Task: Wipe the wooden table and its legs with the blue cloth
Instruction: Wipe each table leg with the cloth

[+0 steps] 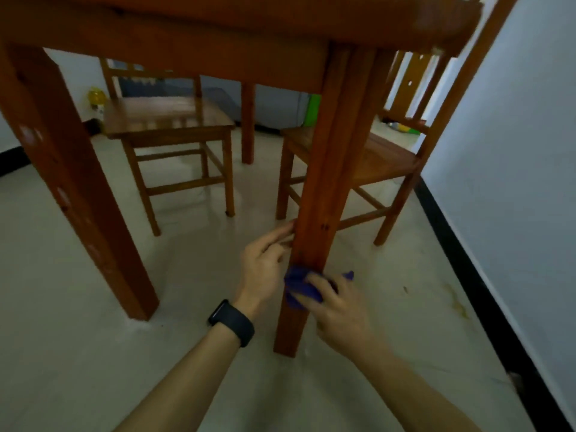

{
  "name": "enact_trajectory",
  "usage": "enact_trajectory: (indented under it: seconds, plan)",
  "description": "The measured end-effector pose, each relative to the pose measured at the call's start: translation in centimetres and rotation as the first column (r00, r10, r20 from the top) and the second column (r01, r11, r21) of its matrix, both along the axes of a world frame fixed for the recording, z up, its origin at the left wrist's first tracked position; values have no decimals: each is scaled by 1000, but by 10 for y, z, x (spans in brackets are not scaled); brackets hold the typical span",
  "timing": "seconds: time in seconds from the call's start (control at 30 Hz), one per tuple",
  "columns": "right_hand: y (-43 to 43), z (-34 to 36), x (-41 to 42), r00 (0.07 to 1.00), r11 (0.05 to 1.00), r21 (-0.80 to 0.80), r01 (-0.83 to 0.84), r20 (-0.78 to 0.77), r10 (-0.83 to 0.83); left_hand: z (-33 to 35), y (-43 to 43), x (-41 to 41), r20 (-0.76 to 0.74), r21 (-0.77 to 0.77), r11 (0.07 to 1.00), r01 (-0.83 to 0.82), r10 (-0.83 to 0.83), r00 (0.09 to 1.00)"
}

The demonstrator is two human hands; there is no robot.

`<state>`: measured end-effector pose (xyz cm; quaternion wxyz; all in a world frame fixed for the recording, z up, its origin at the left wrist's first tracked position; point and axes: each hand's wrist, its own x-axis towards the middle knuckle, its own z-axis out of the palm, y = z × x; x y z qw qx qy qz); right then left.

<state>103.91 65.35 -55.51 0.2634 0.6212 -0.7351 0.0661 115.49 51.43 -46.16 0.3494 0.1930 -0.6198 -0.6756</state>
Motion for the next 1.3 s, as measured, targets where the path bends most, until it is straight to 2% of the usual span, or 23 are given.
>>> enact_trajectory:
  seconds: [0.03, 0.07, 0.1, 0.13, 0.2, 0.3, 0.33, 0.43, 0.53, 0.6, 0.67, 0.7, 0.77, 0.8, 0.83, 0.87, 0.97, 1.03, 1.1, 1.13, 1.2, 1.23, 1.3]
  plan:
    - [11, -22, -2, 998, 986, 168, 14, 52, -23, -2, 1, 2, 21, -43, 999, 5, -4, 1000]
    - [22, -37, -5, 990, 967, 254, 23, 131, -58, -4, 1, 4, 40, -113, 994, 7, -2, 999]
    - [32, -43, -9, 968, 972, 231, 50, 226, -104, -4, 1, 6, 58, -205, 979, 5, 7, 998]
    - [38, -41, -13, 924, 981, 145, 128, 342, -171, -2, 2, 8, 77, -312, 950, -1, 27, 997]
    - [42, -20, -27, 733, 942, -54, 332, 643, -221, 5, 7, 8, 93, -562, 825, -67, 143, 985]
    - [26, 36, -56, 427, 788, -233, 570, 904, -41, 25, 19, -4, -46, -808, 537, -243, 354, 934]
    - [18, 59, -61, 381, 756, -301, 582, 922, 73, 31, 21, -9, -109, -843, 458, -282, 369, 923]
    - [-3, 113, -51, 354, 723, -510, 465, 856, 376, 41, 21, -30, -165, -932, 242, -269, 378, 911]
    - [-15, 133, -16, 497, 707, -661, 250, 715, 492, 36, 14, -44, -117, -971, 136, -194, 438, 891]
    - [-28, 101, 4, 595, 674, -709, 205, 637, 490, 30, 9, -46, -97, -982, 97, -163, 478, 873]
    - [-34, 42, 10, 596, 729, -608, 315, 724, 346, 23, 6, -46, -82, -987, 79, -141, 507, 858]
    - [-30, 14, 7, 511, 804, -450, 388, 831, 218, 21, 6, -47, -84, -988, 67, -137, 515, 853]
    - [-14, -32, -4, 162, 915, 45, 400, 980, -119, 19, 6, -50, -106, -989, 32, -143, 521, 847]
    - [-6, -45, -12, 44, 916, 236, 323, 964, -263, 19, 7, -52, -117, -989, 19, -149, 523, 844]
    - [0, -48, -20, -37, 904, 318, 286, 946, -321, 19, 8, -54, -128, -988, 9, -156, 522, 843]
    - [0, -47, -28, -90, 900, 313, 304, 950, -299, 19, 8, -55, -137, -987, 4, -163, 520, 843]
    - [-14, -10, -36, -75, 877, -79, 474, 989, 130, 18, 8, -56, -142, -984, 17, -177, 520, 842]
    - [-21, 25, -32, 73, 760, -340, 554, 929, 363, 17, 9, -58, -127, -983, 49, -177, 513, 849]
    - [-25, 44, -19, 292, 664, -532, 526, 846, 446, 16, 10, -60, -122, -980, 77, -186, 505, 854]
    - [-28, 40, -9, 376, 666, -574, 477, 818, 436, 15, 10, -61, -123, -978, 85, -191, 505, 854]
    - [-30, 14, 8, 407, 741, -504, 445, 850, 334, 12, 10, -62, -125, -975, 97, -200, 504, 855]
    - [-28, -5, 10, 340, 796, -386, 466, 909, 242, 11, 10, -62, -128, -973, 102, -206, 504, 854]
    - [-19, -33, -2, 73, 899, 10, 437, 996, -47, 10, 11, -64, -132, -971, 105, -214, 508, 851]
